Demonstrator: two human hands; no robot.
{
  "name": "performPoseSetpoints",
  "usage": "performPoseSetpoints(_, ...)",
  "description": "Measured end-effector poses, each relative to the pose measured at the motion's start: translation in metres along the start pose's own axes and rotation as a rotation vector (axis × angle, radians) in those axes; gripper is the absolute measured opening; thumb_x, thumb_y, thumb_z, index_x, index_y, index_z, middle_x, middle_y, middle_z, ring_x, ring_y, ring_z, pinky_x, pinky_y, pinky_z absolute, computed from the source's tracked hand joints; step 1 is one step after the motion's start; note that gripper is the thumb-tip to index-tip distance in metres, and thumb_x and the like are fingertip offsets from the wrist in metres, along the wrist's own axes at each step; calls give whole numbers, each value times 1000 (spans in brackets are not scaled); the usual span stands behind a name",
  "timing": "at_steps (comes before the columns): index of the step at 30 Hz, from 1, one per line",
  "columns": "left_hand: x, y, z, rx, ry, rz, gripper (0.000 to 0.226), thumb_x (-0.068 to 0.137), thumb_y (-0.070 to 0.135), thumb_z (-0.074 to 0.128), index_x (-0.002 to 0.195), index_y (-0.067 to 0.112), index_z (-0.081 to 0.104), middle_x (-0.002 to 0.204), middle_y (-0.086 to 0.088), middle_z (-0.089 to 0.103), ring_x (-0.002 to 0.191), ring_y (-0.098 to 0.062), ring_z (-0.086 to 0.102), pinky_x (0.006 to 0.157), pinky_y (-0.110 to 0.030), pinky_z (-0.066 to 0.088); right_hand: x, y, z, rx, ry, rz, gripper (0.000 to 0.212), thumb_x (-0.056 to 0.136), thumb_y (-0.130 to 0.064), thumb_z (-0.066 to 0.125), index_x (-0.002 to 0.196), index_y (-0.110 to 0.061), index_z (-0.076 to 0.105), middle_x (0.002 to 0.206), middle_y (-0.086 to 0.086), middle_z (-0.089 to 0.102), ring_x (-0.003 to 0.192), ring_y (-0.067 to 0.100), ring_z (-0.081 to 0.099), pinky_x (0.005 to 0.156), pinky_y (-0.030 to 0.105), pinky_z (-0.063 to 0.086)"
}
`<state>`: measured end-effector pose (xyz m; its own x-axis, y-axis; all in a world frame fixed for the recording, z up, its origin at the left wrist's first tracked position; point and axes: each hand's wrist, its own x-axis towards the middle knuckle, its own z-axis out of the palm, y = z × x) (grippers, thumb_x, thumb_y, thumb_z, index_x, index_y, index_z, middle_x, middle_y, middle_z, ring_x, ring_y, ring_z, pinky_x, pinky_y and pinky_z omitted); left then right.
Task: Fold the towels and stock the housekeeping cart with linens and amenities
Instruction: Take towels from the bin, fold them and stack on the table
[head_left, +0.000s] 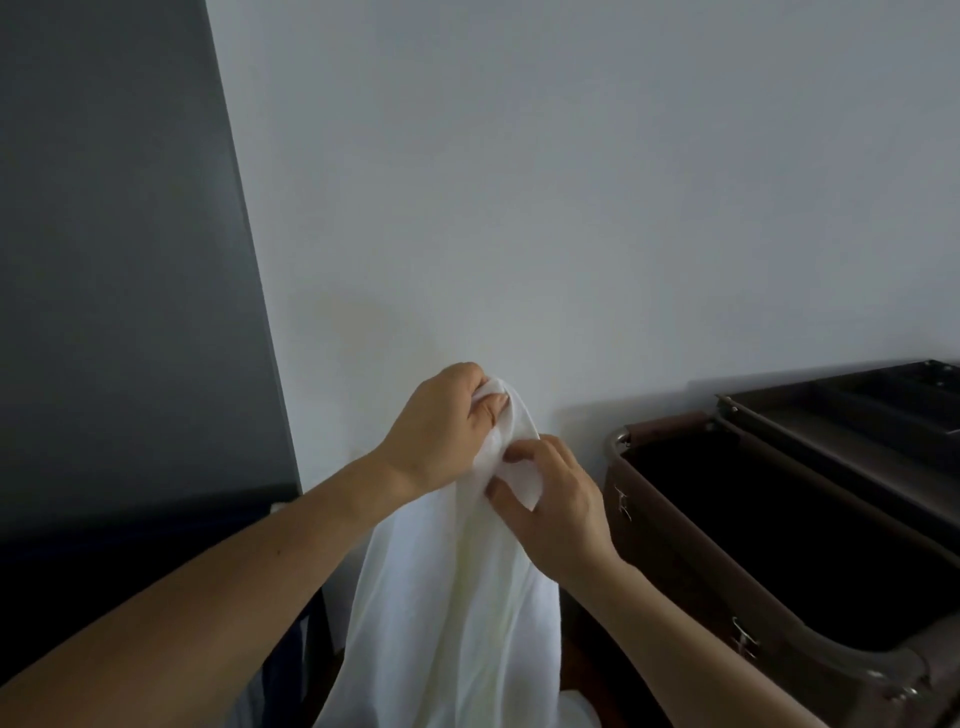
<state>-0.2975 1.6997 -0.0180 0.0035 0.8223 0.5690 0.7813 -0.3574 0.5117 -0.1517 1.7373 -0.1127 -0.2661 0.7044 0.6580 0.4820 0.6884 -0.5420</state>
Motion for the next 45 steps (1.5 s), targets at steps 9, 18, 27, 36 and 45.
performPoseSetpoints(9, 3, -17, -2, 80, 0, -67, 37, 100, 17, 52, 68, 12, 35, 64, 3, 35, 57, -9, 33, 59, -27, 25, -4, 3, 1, -109, -238, 252, 37, 88, -44, 61, 60, -20, 56, 65, -5, 55, 62, 13, 54, 63, 34, 50)
performPoseSetpoints(18, 13, -52, -5, 216, 19, -206, 43, 101, 16, 48, 63, 16, 28, 67, 1, 35, 75, -36, 49, 64, -34, 30, -4, 31, -28, -305, -291, 346, 47, 84, -28, 57, 47, -12, 31, 41, 3, 29, 40, 14, 27, 41, 21, 23)
performPoseSetpoints(27, 7, -56, 1, 204, 23, -145, 41, 101, 18, 50, 64, 16, 30, 66, 3, 36, 62, -19, 36, 62, -32, 29, -13, 62, -44, -185, -183, 396, 20, 90, -24, 64, 72, -27, 70, 60, -11, 65, 59, 6, 62, 50, 9, 40)
performPoseSetpoints(36, -19, -81, -3, 193, -151, -226, 29, 99, 20, 53, 75, 5, 47, 87, 0, 54, 83, -24, 53, 69, -32, 37, 10, 51, -65, -190, -137, 396, 6, 84, -26, 72, 84, -31, 76, 61, -21, 63, 70, 1, 62, 56, 7, 37)
performPoseSetpoints(45, -43, -25, 36, -55, -477, -27, 21, 99, 28, 54, 114, 14, 58, 103, 6, 58, 96, -10, 57, 82, -18, 44, 24, 2, -42, -64, -323, 141, 5, 84, -28, 73, 83, -33, 73, 69, -17, 66, 73, 1, 63, 66, 13, 44)
